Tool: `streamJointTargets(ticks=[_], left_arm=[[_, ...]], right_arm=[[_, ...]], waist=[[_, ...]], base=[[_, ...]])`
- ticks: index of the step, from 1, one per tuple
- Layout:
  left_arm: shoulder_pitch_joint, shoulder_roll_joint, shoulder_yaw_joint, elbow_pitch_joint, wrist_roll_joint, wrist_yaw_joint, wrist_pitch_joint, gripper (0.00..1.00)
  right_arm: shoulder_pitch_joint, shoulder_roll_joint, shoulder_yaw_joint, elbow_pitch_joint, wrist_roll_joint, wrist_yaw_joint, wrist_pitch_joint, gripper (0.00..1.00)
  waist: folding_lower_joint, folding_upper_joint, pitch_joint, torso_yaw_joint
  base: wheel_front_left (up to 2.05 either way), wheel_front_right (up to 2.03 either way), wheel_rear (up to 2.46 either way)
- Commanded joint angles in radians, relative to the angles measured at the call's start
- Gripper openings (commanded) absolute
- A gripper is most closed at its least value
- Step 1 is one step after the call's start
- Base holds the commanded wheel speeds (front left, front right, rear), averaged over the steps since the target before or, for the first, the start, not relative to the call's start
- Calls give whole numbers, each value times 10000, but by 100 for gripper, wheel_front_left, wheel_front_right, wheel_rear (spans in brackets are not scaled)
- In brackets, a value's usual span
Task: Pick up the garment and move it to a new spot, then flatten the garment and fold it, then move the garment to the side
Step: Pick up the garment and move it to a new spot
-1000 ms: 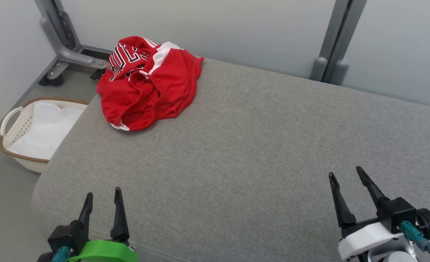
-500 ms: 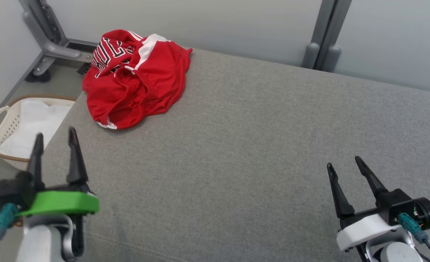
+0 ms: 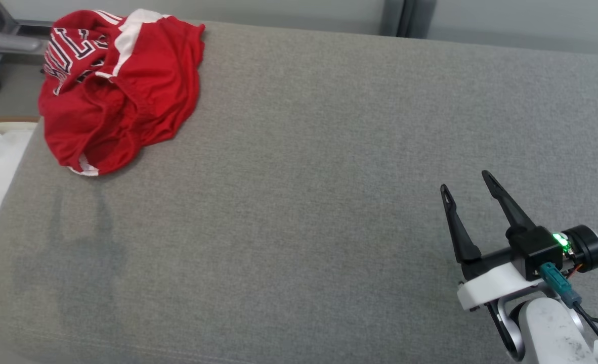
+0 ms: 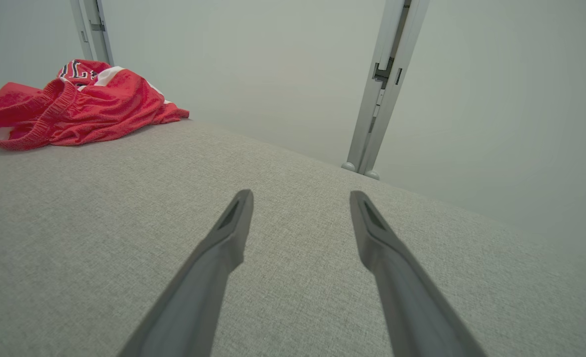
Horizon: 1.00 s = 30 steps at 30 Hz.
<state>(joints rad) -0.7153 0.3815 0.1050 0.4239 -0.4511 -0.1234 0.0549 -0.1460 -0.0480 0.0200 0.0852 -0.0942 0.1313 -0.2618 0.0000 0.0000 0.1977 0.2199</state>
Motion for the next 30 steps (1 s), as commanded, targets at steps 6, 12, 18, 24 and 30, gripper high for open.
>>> streamJointTargets(ticks=[6, 12, 18, 24, 30], left_arm=[[-1087, 275, 68, 1585, -665, -51, 1092, 100], [-1501, 99, -136, 2503, -801, -56, 1425, 100], [-1791, 37, -266, 3112, -834, -63, 1350, 100], [-2014, 209, -159, 3620, -920, 48, 1103, 100], [-2330, 382, 189, 3824, -1120, 166, 408, 100]], right_arm=[[-626, -43, 55, -195, -257, -10, -49, 100], [-1014, -40, 114, -337, -319, -10, -49, 100], [-1255, -41, 188, -402, -307, -10, -49, 100], [-1339, -40, 144, -423, -232, -10, -49, 100], [-1354, -40, 116, -444, -196, -10, -49, 100]], waist=[[0, 0, 1954, -1330], [0, 0, 2728, -1594], [0, 0, 3259, -1765], [0, 0, 3571, -1945], [0, 0, 3694, -2077]], base=[[0, 0, 0], [0, 0, 0], [0, 0, 0], [0, 0, 0], [0, 0, 0]])
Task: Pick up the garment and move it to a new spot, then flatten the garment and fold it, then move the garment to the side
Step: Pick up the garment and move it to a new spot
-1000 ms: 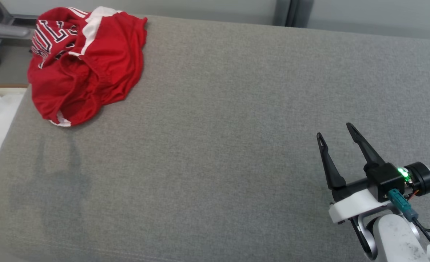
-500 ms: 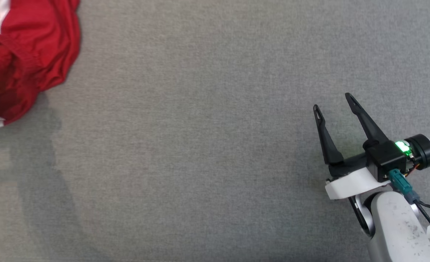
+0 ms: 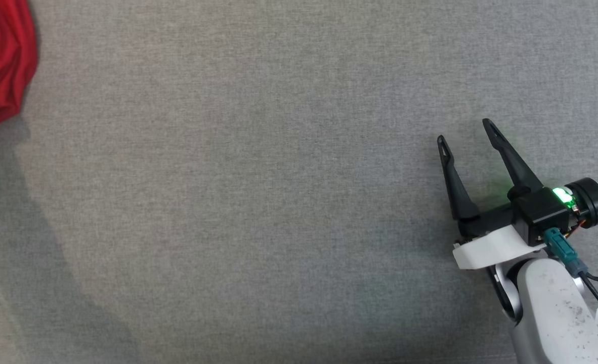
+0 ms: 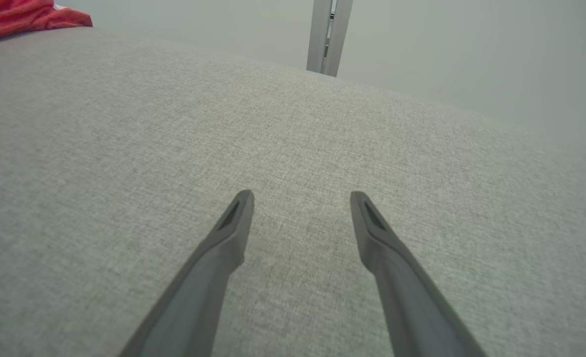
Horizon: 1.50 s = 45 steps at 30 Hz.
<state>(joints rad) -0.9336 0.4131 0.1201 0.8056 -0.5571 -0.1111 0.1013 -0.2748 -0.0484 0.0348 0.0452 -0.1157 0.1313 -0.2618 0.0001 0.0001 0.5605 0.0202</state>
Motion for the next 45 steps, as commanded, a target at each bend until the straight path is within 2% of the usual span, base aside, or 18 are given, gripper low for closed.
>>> streamJointTargets(ticks=[1, 4, 5, 6, 8, 9, 18, 30, 38, 45], left_arm=[[-193, 64, 109, 12, -140, 34, -148, 100], [-308, 116, 347, 22, -386, 13, -402, 100], [-305, 131, 372, 56, -406, 9, -428, 84], [-299, 150, 366, 83, -398, 6, -459, 49], [-286, 213, 308, 143, -324, 11, -505, 20], [-291, 238, 333, 172, -327, 45, -564, 0], [-151, 398, 146, 172, -179, -18, -1007, 0], [202, 770, -1524, -1714, 652, -196, -853, 0], [123, 896, -2804, -3750, 575, -211, 18, 0], [-582, 660, -4315, -4937, 158, -206, 807, 0]], right_arm=[[-69, -38, -36, -37, 31, -10, -49, 100], [-76, -36, -33, 2, 90, -10, -49, 100], [-80, -36, -7, 5, 111, -10, -49, 100], [-83, -36, 24, 6, 128, -10, -49, 100], [-98, -38, 72, 17, 175, -10, -49, 100], [-114, -38, 95, 24, 197, -10, -49, 100], [93, -38, 106, 187, 337, -10, -51, 100], [724, -38, 129, 515, 785, -10, -49, 100], [1281, -36, 58, 689, 1333, -10, -49, 100], [1467, -36, -45, 738, 1650, -10, -49, 100]], waist=[[-1, -1, 62, -92], [-1, -1, 19, -127], [-1, -1, -4, -138], [-1, -1, -21, -149], [-1, -1, -56, -172], [-1, -1, -75, -185], [-1, -1, -555, -230], [-1, -1, -2540, -282], [-1, -1, -3904, -938], [-1, -1, -4189, -1782]], base=[[0, 0, 0], [0, 0, 0], [0, 0, 0], [0, 0, 0], [0, 0, 0], [0, 0, 0], [0, 0, 0], [0, 0, 0], [0, 0, 0], [0, 0, 0]])
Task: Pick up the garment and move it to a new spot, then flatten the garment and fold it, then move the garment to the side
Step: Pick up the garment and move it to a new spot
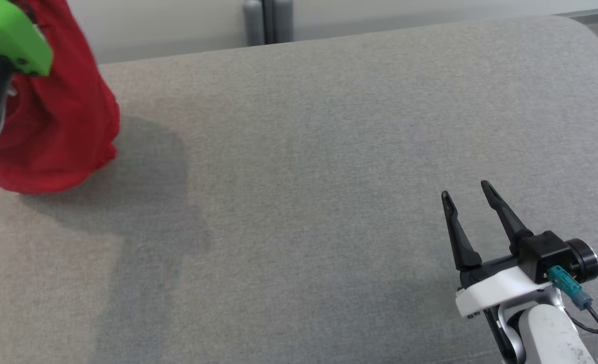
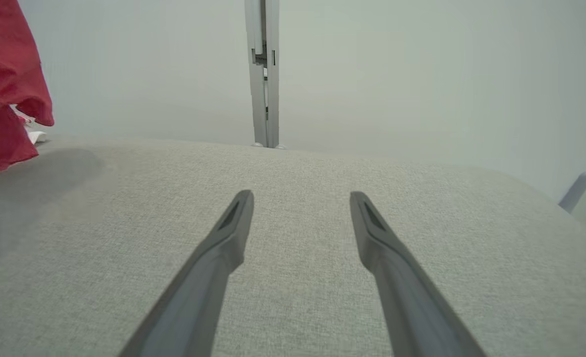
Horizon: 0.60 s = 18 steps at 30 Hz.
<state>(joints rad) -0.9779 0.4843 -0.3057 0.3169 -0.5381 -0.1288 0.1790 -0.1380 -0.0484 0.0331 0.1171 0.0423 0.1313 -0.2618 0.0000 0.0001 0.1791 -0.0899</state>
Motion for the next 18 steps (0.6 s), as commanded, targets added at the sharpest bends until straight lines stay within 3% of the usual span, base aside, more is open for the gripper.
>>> streamJointTargets(ticks=[1, 11, 18], left_arm=[[-282, -120, -348, -152, -96, -30, 99, 0], [-1285, -1102, -3138, -917, -1364, -7, -196, 0], [-73, -1160, -4248, -663, -2412, -8, -810, 0]], right_arm=[[81, -38, -29, 25, 105, -10, -49, 100], [-21, -32, -298, 32, 211, -10, -49, 100], [80, -35, -600, -22, 164, -10, -49, 100]], waist=[[0, -1, -372, -827], [0, -1, -217, -1672], [0, -1, -167, -1614]], base=[[0, 0, 0], [0, 0, 0], [0, 0, 0]])
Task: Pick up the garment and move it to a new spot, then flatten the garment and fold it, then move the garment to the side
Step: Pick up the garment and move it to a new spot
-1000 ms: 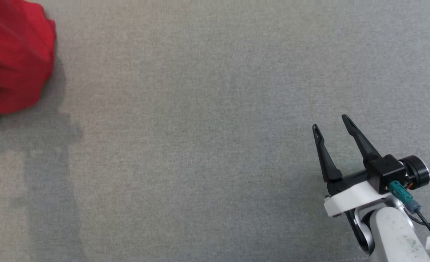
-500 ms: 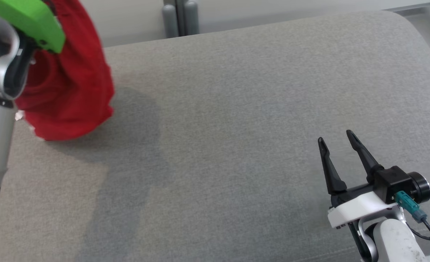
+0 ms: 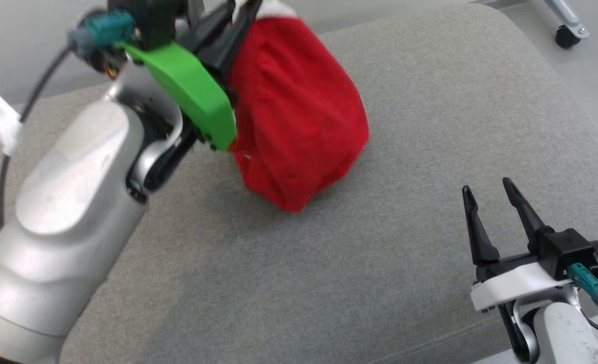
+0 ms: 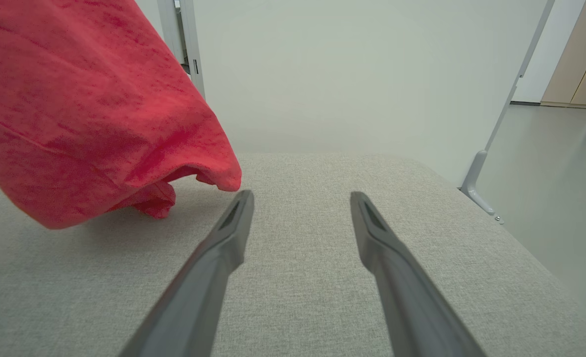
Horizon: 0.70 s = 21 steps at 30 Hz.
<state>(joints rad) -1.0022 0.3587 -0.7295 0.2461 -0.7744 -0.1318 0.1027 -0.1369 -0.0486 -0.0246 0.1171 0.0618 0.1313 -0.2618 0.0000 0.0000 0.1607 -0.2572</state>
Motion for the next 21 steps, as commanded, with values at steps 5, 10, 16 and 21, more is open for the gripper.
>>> streamJointTargets(ticks=[5, 10, 16, 21], left_arm=[[1736, 292, -433, 715, -747, 22, -572, 0], [3031, 504, -345, 1522, -1216, 34, -1299, 0], [4203, 719, 71, 2306, -1664, 215, -2163, 0], [4839, 744, 307, 2893, -1966, 296, -2627, 0]], right_arm=[[92, -33, -140, -36, -105, -10, -49, 100], [98, -33, -137, -55, -137, -10, -49, 100], [173, -33, -182, -86, -202, -10, -49, 100], [178, -33, -215, -67, -245, -10, -49, 100]], waist=[[0, 0, 109, 331], [0, 0, 203, 613], [0, 0, 239, 885], [0, 0, 237, 1088]], base=[[0, 0, 0], [0, 0, 0], [0, 0, 0], [0, 0, 0]])
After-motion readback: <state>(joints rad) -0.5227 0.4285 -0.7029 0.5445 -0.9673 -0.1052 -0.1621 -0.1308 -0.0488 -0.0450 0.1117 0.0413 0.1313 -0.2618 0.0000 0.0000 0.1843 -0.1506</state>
